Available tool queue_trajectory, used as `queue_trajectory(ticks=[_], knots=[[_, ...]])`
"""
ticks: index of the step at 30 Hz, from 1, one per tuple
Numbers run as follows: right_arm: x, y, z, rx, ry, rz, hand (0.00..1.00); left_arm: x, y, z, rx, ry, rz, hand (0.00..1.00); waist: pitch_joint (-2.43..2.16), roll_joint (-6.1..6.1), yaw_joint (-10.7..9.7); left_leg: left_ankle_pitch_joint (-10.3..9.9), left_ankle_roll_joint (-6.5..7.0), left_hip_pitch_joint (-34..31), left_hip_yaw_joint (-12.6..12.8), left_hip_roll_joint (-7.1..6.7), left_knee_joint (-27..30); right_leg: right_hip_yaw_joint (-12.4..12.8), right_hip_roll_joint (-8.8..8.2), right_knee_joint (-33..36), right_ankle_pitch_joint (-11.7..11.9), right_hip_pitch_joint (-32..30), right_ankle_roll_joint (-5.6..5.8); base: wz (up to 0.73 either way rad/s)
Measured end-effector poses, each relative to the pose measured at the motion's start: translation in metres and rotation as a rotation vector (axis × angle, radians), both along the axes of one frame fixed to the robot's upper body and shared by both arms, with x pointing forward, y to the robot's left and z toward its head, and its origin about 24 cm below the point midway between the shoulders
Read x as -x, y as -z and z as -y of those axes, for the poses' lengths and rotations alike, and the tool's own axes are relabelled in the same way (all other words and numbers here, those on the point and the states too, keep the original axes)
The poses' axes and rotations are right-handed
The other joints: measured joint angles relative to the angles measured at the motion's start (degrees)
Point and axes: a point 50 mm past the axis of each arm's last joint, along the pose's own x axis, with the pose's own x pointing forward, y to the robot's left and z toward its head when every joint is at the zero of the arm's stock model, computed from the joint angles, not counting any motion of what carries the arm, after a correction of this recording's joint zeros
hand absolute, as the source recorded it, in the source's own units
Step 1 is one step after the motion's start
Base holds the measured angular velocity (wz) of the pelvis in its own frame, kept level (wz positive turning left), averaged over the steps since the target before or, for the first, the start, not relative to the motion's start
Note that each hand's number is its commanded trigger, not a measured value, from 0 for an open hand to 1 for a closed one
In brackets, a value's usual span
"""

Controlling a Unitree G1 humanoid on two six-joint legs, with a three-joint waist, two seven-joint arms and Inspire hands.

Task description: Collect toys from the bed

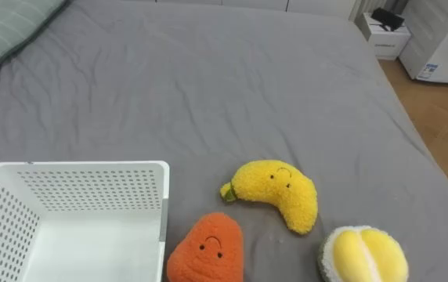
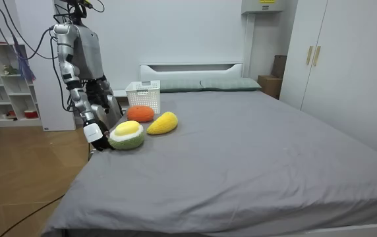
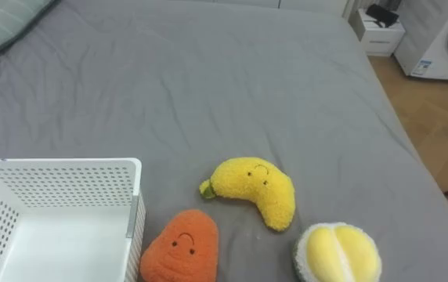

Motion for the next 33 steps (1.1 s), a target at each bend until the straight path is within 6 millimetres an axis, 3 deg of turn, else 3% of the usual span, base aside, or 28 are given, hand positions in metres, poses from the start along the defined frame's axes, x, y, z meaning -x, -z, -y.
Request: queue_trajectory(ticks=[19, 27, 33], knots=[[0.001, 0.0, 0.0, -0.01, 0.052, 0.009, 0.0, -0.008, -0.001, 0.0, -0.024, 0.0, 0.03, 0.0, 0.0, 0.05, -0.1, 0.0, -0.02, 0.1, 0.0, 0.04, 0.0, -0.1, -0.03, 0.1, 0.0, 0.1, -0.02, 0.0], [0.007, 0.001, 0.0, -0.019, 0.2, 0.026, 0.0, -0.005, -0.001, -0.001, -0.024, -0.009, 0.021, 0.0, 0.0, 0.13, -0.2, 0.0, -0.07, 0.9, 0.0, 0.04, -0.1, 0.0, -0.03, 0.0, 0.0, 0.5, -0.02, 0.0], [0.017, 0.002, 0.004, -0.065, 0.472, 0.063, 0.0, -0.005, -0.003, -0.008, -0.029, -0.098, 0.044, 0.0, 0.06, 0.09, -2.3, 0.0, -0.13, 0.9, 0.3, 0.03, -0.3, 0.7, 0.02, -0.2, 0.0, 0.3, -0.02, -0.03]])
